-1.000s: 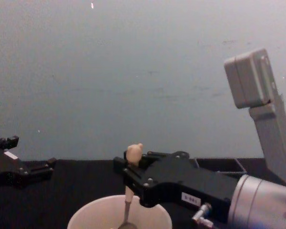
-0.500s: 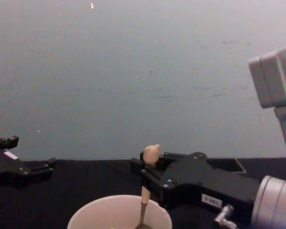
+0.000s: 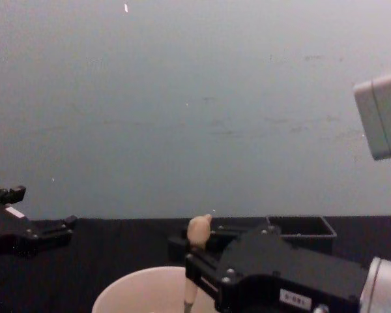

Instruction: Pick up the stirring spoon with one hand, stir inside the cup, then place it back in its original position.

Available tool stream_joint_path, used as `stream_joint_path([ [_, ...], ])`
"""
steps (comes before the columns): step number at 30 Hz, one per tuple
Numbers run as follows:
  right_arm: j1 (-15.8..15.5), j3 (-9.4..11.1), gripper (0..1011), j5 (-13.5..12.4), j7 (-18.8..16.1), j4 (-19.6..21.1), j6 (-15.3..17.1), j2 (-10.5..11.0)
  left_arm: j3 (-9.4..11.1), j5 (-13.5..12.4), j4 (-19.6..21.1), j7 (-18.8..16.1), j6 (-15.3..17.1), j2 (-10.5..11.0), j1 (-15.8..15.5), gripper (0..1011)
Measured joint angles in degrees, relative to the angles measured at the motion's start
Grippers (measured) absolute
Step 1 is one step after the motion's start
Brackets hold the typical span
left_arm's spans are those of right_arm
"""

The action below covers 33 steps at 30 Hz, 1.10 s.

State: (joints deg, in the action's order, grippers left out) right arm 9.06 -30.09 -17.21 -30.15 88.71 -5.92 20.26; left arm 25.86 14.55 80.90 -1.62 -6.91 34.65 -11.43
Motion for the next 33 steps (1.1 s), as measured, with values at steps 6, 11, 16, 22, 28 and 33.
stream_joint_path([
  [6, -0.11, -0.99, 171, -0.23, -0.81, 0.31, 0.07, 0.20, 0.00, 0.00, 0.00, 0.00, 0.00, 0.00, 0.00, 1001],
  [11, 0.34, -1.67, 171, -0.25, -0.91, 0.10, 0.01, -0.23, 0.00, 0.00, 0.00, 0.00, 0.00, 0.00, 0.00, 1001],
  [16, 1.19, -2.15, 171, -0.16, -0.65, -0.78, -0.21, -1.10, 0.00, 0.00, 0.00, 0.00, 0.00, 0.00, 0.00, 1001],
  [22, 2.87, -2.44, 171, 0.51, 0.55, -3.05, -0.63, -2.99, 0.00, 0.00, 0.00, 0.00, 0.00, 0.00, 0.00, 1001],
  [28, 4.17, -1.92, 171, 1.13, 1.86, -4.91, -1.00, -4.39, 0.00, 0.00, 0.00, 0.00, 0.00, 0.00, 0.00, 1001],
  [33, 4.62, -1.14, 170, 1.41, 2.64, -5.57, -1.06, -4.74, 0.00, 0.00, 0.00, 0.00, 0.00, 0.00, 0.00, 1001],
])
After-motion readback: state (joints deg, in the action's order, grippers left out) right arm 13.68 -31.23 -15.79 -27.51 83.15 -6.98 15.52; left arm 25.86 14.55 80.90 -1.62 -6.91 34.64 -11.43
